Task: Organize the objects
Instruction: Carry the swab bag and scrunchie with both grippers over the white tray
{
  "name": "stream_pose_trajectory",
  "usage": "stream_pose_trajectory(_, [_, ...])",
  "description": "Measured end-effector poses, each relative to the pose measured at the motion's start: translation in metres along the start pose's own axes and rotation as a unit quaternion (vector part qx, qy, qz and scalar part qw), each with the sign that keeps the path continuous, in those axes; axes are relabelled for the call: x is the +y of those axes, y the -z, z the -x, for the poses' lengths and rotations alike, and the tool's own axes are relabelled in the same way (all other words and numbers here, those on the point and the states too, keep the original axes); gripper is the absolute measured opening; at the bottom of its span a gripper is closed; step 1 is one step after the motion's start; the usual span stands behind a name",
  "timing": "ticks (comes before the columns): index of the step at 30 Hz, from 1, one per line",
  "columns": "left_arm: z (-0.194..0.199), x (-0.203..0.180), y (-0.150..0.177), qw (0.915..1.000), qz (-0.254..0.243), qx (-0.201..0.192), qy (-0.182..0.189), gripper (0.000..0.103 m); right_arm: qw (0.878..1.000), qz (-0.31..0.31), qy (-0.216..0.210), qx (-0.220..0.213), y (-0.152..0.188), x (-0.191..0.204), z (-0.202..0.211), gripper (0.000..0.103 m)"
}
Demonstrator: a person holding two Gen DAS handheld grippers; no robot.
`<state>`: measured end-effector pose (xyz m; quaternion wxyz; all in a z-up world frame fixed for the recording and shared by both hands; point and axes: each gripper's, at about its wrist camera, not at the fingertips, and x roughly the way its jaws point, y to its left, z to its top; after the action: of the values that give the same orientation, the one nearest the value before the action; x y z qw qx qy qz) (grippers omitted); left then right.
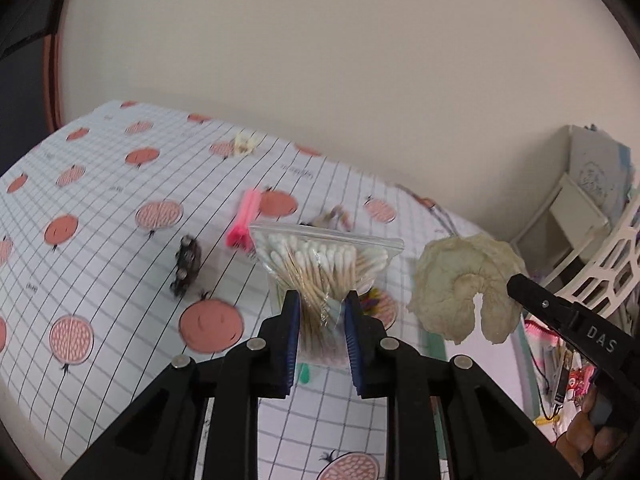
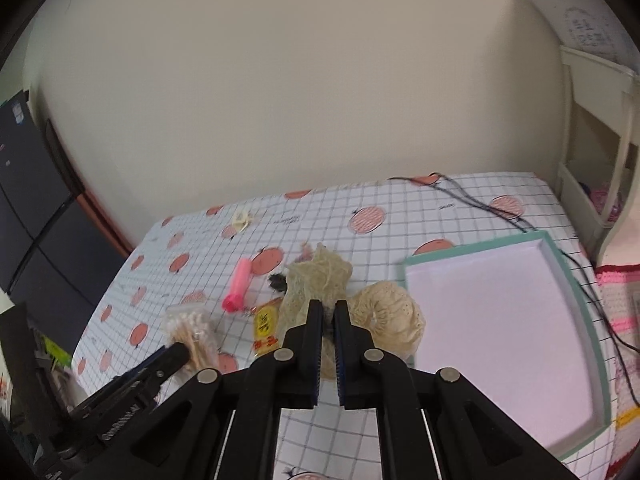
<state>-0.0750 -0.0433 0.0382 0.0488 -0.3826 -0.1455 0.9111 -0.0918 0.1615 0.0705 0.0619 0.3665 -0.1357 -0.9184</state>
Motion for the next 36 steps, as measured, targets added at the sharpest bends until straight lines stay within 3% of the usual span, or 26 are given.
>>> stream_pose_trajectory(7, [0.000,-0.034,-0.005,0.9986,-0.043,-0.023,0.020,0.022,0.999,-0.031,0.037,-0.018,-0.008,-0.039,0.010,0.006])
stream_pose_trajectory(19, [-0.034,-0.111,-0.004,0.9915,-0.123,-0.004,0.045,0.022,0.992,-0.073,0.100,-0.032,-0.013,-0.109,0.014,0.006])
stream_pose_trajectory(25, [-0.061,-0.140,-0.008,0.9887,-0.138,0.012,0.058,0.022,0.988,-0.070,0.135,-0.028,-0.014,-0.130,0.006,0.006])
stream_pose_trajectory(36, [-0.111,-0.174,-0.008,0.9853,-0.153,0.042,0.064,0.023,0.985,-0.069,0.158,-0.013,-0.011,-0.153,-0.020,0.006])
